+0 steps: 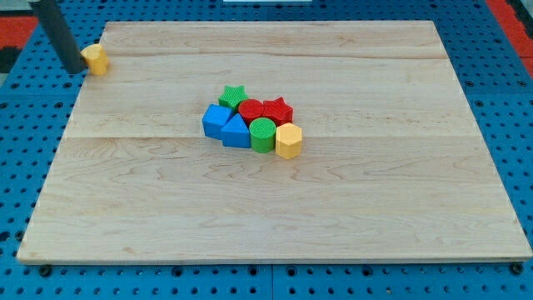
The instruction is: Slide the yellow heart towards the top center
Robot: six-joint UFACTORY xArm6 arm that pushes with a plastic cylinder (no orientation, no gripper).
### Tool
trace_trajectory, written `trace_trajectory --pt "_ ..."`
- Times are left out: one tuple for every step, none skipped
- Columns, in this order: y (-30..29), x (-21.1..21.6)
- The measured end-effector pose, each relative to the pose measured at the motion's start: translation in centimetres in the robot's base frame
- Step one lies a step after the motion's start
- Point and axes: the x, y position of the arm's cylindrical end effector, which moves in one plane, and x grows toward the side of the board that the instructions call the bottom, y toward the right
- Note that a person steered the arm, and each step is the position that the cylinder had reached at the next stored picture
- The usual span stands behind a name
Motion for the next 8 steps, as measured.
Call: trace_trajectory --pt "8.3 0.3" --pt "5.8 0.2" --pt "-1.2 2.7" --pt "-2.5 0.4" --pt "0.1 -2.3" --pt "2.2 -3.6" --pt "10.7 -0.7" --pt "12.1 -0.7"
